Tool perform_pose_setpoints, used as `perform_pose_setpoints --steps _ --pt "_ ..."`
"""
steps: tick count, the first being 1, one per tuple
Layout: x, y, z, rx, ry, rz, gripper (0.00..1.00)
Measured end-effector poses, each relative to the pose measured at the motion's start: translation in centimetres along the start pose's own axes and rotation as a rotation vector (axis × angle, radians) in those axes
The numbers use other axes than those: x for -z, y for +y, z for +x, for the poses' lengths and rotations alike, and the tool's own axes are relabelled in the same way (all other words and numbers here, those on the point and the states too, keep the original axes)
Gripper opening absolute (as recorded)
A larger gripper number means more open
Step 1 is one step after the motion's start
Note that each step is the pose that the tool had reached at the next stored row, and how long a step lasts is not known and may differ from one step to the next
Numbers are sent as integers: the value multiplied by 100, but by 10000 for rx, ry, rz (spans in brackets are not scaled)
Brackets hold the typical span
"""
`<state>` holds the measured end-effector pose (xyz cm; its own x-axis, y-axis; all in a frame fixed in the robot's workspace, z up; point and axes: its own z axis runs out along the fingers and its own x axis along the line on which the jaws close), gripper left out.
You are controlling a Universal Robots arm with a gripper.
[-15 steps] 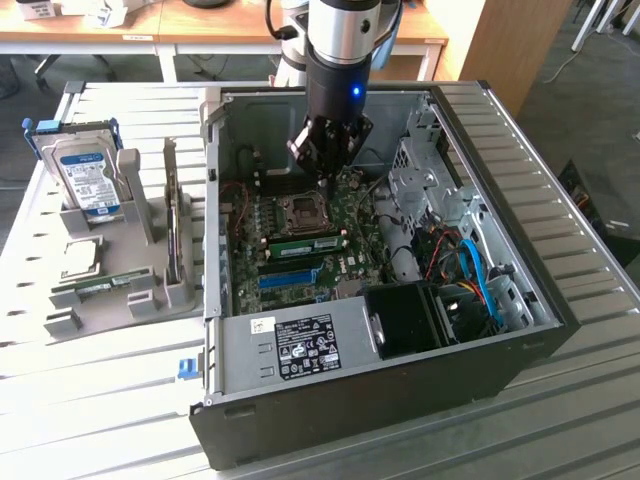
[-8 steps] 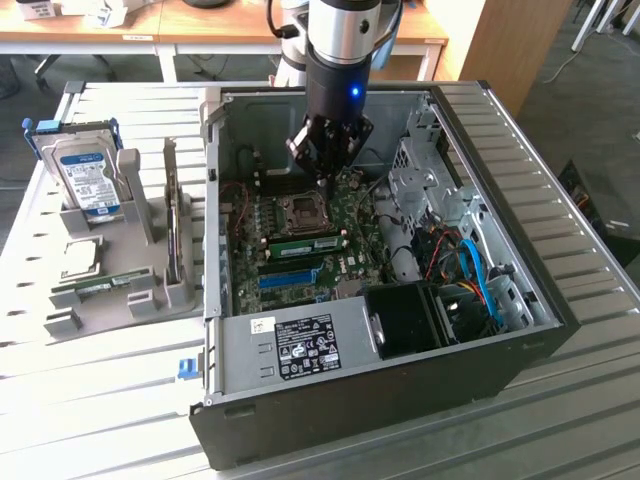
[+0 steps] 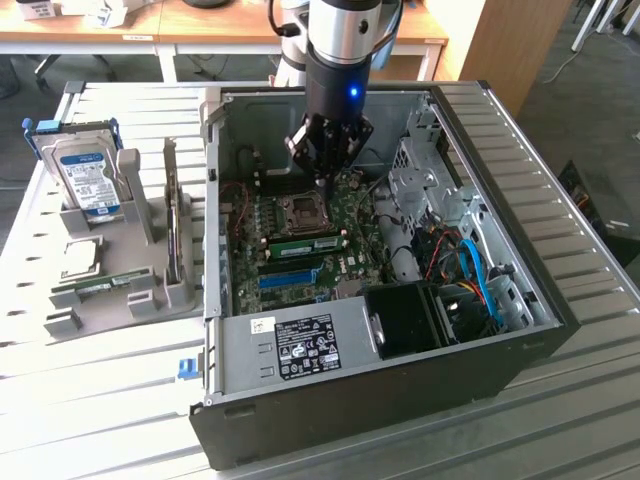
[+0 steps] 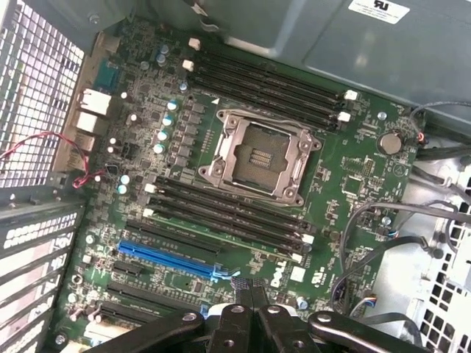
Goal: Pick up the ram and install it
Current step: 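Press down the ram until it locks into place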
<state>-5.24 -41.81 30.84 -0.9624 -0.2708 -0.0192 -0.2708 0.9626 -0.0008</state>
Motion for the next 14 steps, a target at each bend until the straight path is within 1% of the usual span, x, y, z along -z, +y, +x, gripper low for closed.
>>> perform_pose_setpoints --steps 6,7,14 --pt "0 0 0 -267 127 -30 11" --pt "0 0 1 -279 139 -34 11" --pt "0 0 0 -288 139 -34 11"
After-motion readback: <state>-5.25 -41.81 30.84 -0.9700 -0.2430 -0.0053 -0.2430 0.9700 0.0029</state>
